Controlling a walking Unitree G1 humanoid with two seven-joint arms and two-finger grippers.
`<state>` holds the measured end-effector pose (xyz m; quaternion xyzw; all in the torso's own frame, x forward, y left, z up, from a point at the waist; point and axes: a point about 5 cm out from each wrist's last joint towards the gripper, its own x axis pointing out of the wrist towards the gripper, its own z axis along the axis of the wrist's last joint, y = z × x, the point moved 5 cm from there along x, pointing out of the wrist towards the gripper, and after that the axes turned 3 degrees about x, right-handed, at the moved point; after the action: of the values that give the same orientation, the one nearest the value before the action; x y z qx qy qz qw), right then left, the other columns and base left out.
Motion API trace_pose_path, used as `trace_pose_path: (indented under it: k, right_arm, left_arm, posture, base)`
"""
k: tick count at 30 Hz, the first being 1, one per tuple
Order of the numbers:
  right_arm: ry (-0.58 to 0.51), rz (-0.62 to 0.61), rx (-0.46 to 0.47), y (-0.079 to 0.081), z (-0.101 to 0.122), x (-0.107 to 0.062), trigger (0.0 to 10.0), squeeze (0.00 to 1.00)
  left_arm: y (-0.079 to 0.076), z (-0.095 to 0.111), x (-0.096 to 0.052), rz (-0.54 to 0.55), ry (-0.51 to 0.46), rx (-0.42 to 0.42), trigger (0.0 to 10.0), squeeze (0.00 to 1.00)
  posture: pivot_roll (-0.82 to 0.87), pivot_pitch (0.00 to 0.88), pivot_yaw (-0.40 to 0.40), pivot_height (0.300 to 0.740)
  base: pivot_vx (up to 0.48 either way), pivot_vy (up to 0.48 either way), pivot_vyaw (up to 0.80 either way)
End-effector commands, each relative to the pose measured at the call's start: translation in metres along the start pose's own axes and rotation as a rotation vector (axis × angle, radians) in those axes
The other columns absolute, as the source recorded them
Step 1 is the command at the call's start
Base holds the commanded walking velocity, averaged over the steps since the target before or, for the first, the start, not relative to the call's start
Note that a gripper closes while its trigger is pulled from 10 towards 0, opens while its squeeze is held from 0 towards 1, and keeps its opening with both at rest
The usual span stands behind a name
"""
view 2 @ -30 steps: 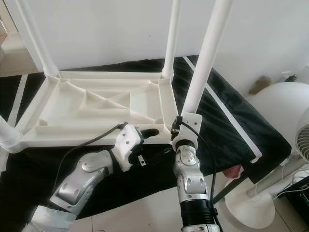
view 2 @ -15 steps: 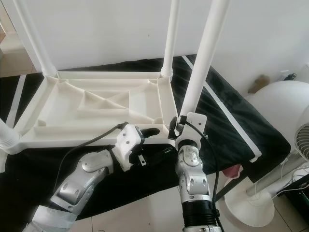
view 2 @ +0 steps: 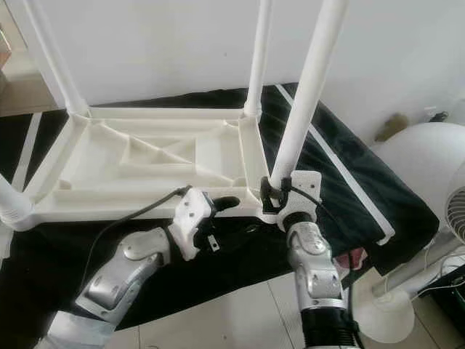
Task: Building children table
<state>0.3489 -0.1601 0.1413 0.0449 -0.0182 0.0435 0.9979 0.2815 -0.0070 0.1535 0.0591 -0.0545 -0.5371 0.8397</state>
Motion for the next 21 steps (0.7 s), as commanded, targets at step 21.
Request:
trace_pose_path:
  k: [21]
  right_arm:
    - [0.086, 0.372, -0.134, 0.006, -0.017, 0.019, 10.0, 0.00]
  left_arm:
    - [0.011, -0.004, 0.008, -0.024, 0.044, 0.026, 10.0, 0.00]
  posture:
    - [-0.08, 0.000, 0.022, 0.740]
  base:
    - [0.000, 0.000, 0.00]
